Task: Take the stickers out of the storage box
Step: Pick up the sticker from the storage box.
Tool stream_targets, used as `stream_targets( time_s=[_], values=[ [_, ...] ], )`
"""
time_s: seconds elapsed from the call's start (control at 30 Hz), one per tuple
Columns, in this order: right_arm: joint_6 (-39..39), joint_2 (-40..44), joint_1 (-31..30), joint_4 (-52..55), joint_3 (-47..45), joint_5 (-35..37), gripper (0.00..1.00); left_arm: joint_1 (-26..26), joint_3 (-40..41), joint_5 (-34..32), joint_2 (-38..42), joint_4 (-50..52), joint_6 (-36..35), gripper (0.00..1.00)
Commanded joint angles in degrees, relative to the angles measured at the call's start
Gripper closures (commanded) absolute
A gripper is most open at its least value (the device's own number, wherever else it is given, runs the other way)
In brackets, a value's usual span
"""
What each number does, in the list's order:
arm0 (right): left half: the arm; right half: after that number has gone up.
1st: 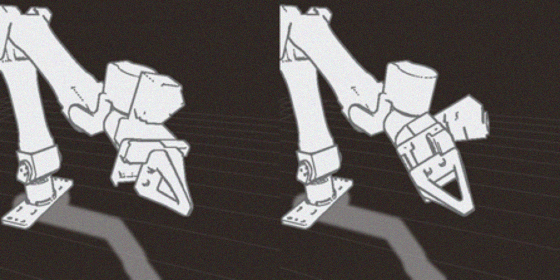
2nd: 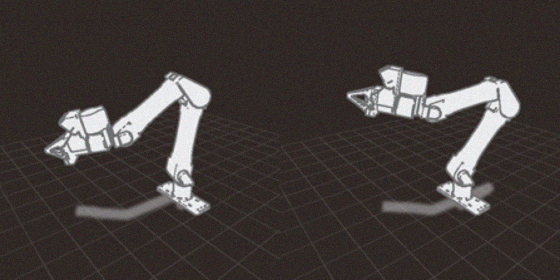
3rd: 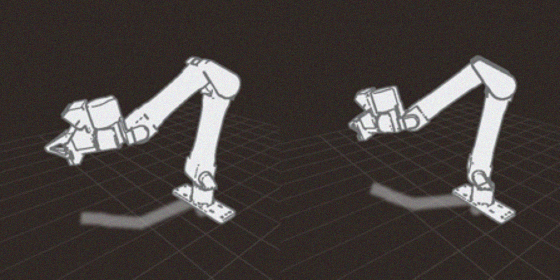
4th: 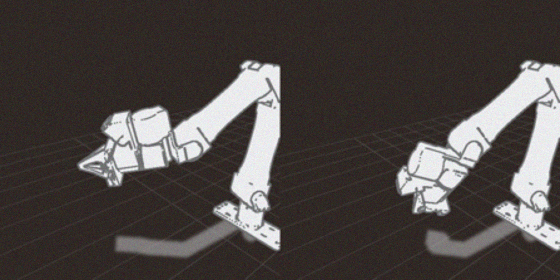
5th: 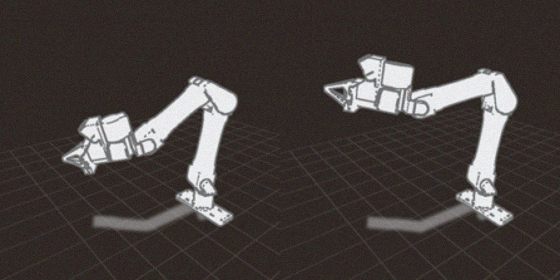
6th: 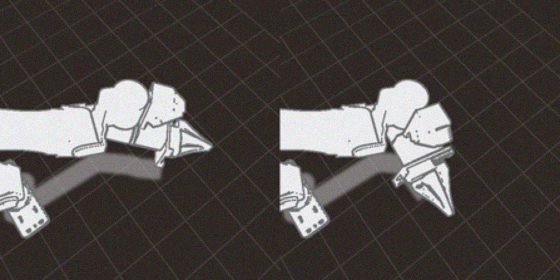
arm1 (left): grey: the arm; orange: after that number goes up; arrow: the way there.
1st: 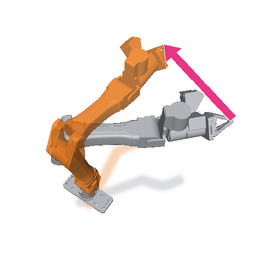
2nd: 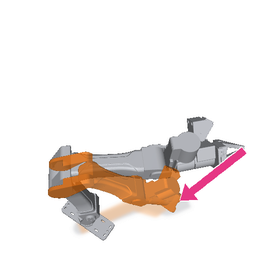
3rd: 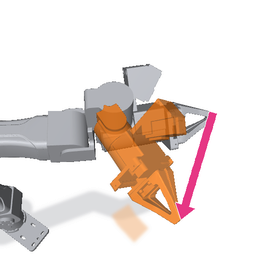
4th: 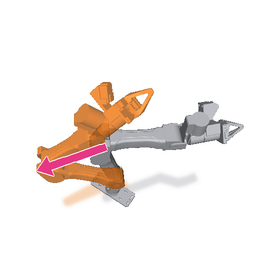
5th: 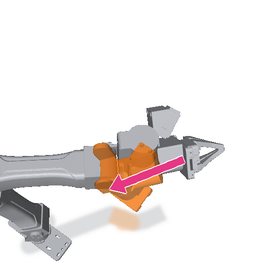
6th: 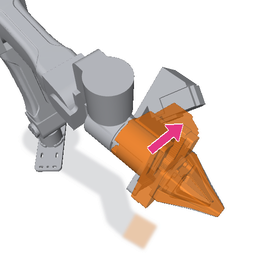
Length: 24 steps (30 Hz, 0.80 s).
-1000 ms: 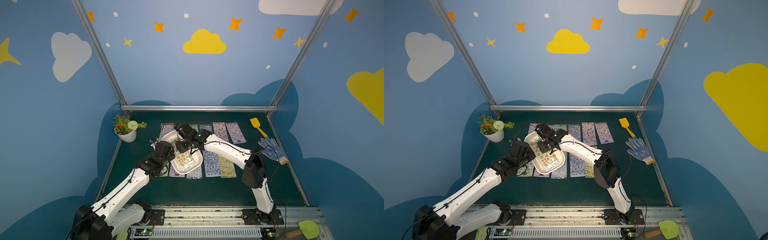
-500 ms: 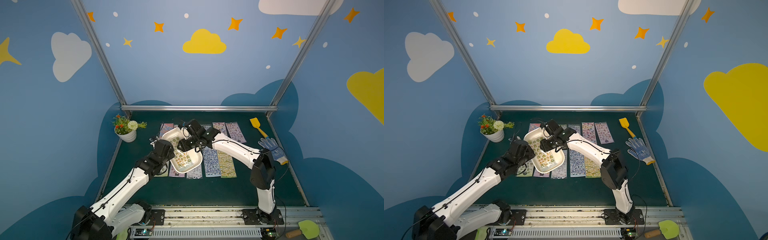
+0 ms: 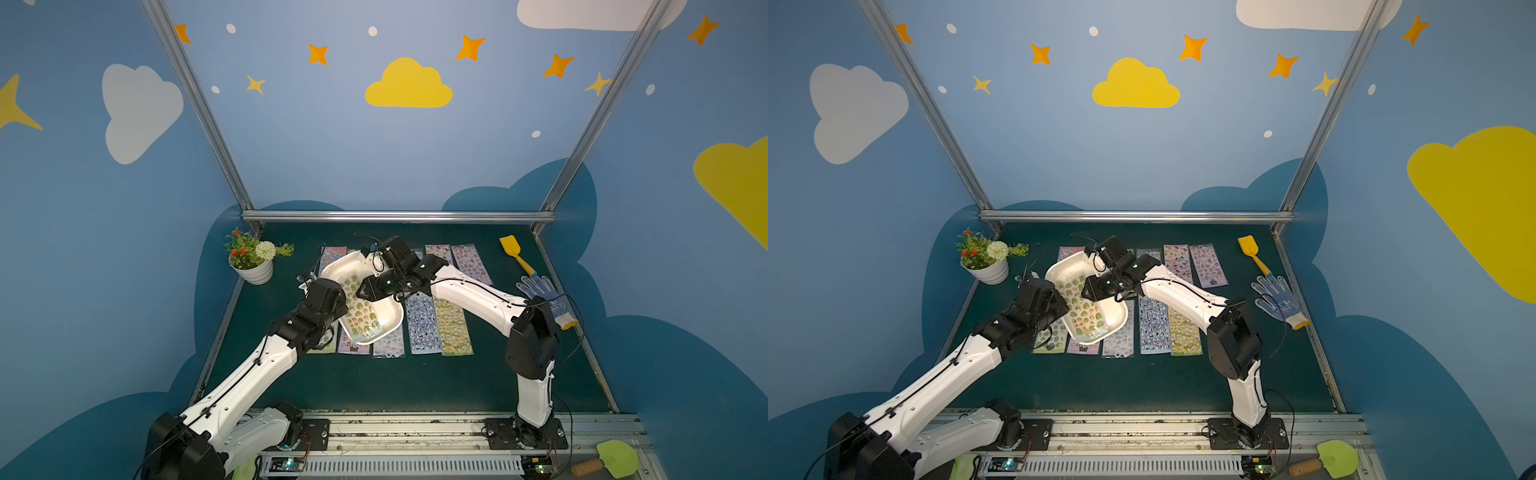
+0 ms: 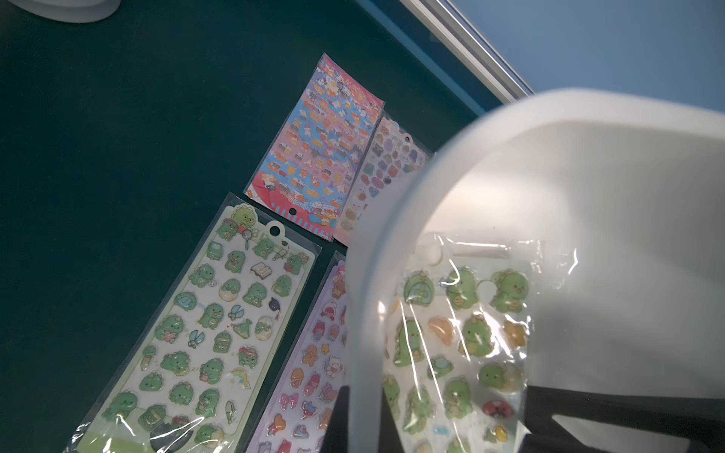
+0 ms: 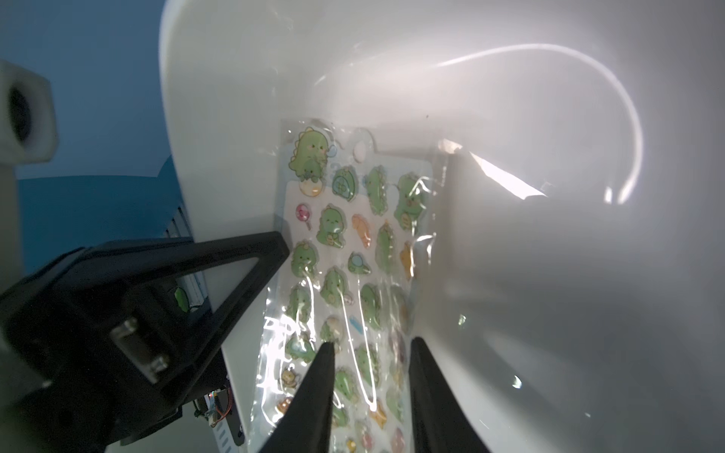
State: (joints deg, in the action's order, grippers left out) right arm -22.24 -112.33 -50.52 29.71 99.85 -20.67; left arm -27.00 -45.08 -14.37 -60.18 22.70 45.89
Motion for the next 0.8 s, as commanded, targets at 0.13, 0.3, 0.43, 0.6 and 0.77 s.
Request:
stream_targets(
  time_s=[0.13, 0.3, 0.43, 0.6, 0.77],
  values=[
    [-2.3, 2.7, 0.5, -3.0, -2.5, -6.3, 0.75, 0.3, 0.3, 0.2, 0.1, -4.0, 1.6, 0.96],
    [-1.4, 2.4, 0.6, -3.0, -2.7, -8.9, 0.78, 0.3, 0.1, 0.3, -0.2, -4.2, 1.7, 0.96],
    [-0.3, 2.2, 0.6, -2.5, -2.6, -10.8, 0.76, 0.4, 0.3, 0.3, 0.1, -4.3, 1.9, 0.96],
    [0.8, 2.2, 0.6, -1.1, -2.3, -12.1, 0.70, 0.3, 0.9, 0.5, 0.7, -4.7, 1.8, 0.96],
    [0.5, 2.6, 0.6, -1.4, -2.8, -11.6, 0.74, 0.5, 0.6, 0.7, 0.5, -4.7, 1.7, 0.96]
  ],
)
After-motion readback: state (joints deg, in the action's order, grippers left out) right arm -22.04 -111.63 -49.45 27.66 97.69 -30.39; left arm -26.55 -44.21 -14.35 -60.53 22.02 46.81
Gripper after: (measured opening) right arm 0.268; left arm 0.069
